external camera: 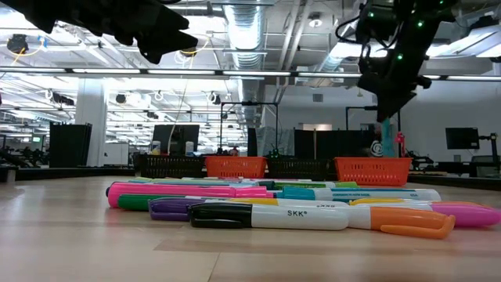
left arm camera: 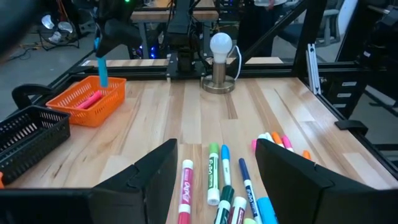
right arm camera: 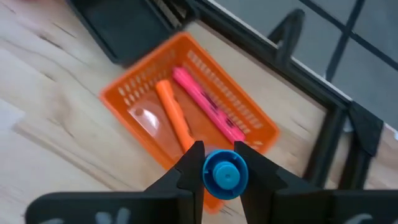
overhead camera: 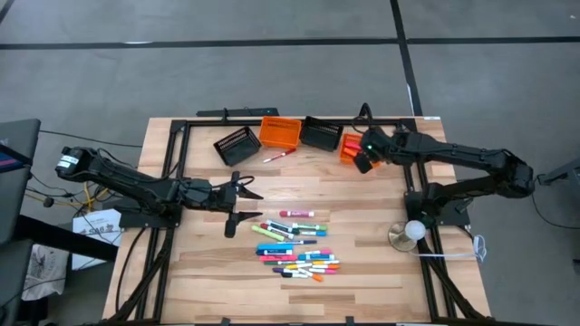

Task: Pick & Place Markers
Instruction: Put the large light blue highlighter into the right orange bin, then put the large light green highlighter into the right orange bin

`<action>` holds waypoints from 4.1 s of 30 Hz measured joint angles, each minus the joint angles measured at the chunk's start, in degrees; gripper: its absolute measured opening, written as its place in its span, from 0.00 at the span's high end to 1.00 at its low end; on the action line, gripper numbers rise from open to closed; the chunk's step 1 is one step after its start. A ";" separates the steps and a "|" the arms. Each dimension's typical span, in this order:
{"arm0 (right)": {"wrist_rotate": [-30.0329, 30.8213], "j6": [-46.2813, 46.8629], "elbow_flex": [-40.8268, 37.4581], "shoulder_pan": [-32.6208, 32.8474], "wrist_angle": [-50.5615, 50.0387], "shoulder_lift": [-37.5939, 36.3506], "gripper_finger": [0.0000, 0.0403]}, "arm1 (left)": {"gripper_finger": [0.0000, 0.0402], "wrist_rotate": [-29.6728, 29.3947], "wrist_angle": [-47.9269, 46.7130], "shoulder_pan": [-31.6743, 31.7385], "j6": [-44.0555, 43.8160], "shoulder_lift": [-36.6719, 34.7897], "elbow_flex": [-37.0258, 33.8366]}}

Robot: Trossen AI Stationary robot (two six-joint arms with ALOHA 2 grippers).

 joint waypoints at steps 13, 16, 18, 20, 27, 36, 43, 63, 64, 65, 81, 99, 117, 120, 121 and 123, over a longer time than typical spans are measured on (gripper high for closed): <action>-2.10 0.04 0.00 -0.25 -4.44 0.02 0.81 | 0.46 0.00 0.26 0.00 -0.63 0.00 0.00; -1.56 0.04 0.00 0.11 -4.34 0.02 0.79 | 0.46 0.00 0.30 0.00 -0.63 0.00 0.00; -1.46 0.04 0.00 0.24 -4.08 0.02 0.78 | 0.46 0.00 0.32 0.00 -0.61 0.00 0.00; -1.49 0.04 0.00 0.25 -3.82 0.02 0.75 | 0.46 0.00 0.32 0.00 -0.61 0.00 0.00; -1.49 0.04 0.00 0.25 -3.53 0.02 0.61 | 0.46 0.00 0.33 0.00 -0.61 0.00 0.00; -1.46 0.08 0.00 0.25 -0.45 0.02 0.50 | 0.46 0.00 0.32 0.00 -0.61 0.00 0.00; -1.90 0.05 0.00 2.04 4.21 -0.20 0.53 | 0.46 0.00 0.32 -0.02 -0.99 0.00 0.00; 12.47 1.15 0.02 40.45 22.25 1.52 0.56 | 0.46 0.72 -4.74 -0.17 -5.46 14.29 -0.04; 13.20 2.05 0.00 41.99 22.32 2.37 0.56 | 0.46 0.72 -6.62 -0.17 -5.46 14.32 -0.04; 14.57 3.05 0.00 43.42 22.79 3.40 0.56 | 0.46 0.70 -8.66 -0.17 -5.46 14.00 -0.04; 21.09 4.28 -0.02 48.48 27.40 18.03 0.57 | 0.46 1.55 -12.55 -4.46 -10.25 20.96 -0.07; 20.86 4.08 -0.02 50.02 29.77 15.28 0.57 | 0.46 -1.97 -11.29 -4.42 -13.05 29.26 0.16; 20.92 4.08 -0.02 50.00 29.98 15.26 0.58 | 0.70 1.45 -10.56 -4.53 -13.05 29.07 0.07; 20.92 4.08 -0.02 50.02 30.17 15.26 0.58 | 0.77 1.87 -10.56 -4.57 -13.07 29.07 0.05; 20.92 4.08 -0.02 50.02 30.19 15.27 0.58 | 0.79 1.88 -10.58 -4.57 -13.09 28.97 0.04; 20.85 4.08 -0.02 50.00 30.35 15.27 0.58 | 0.81 1.89 -10.61 -4.57 -13.16 28.89 0.02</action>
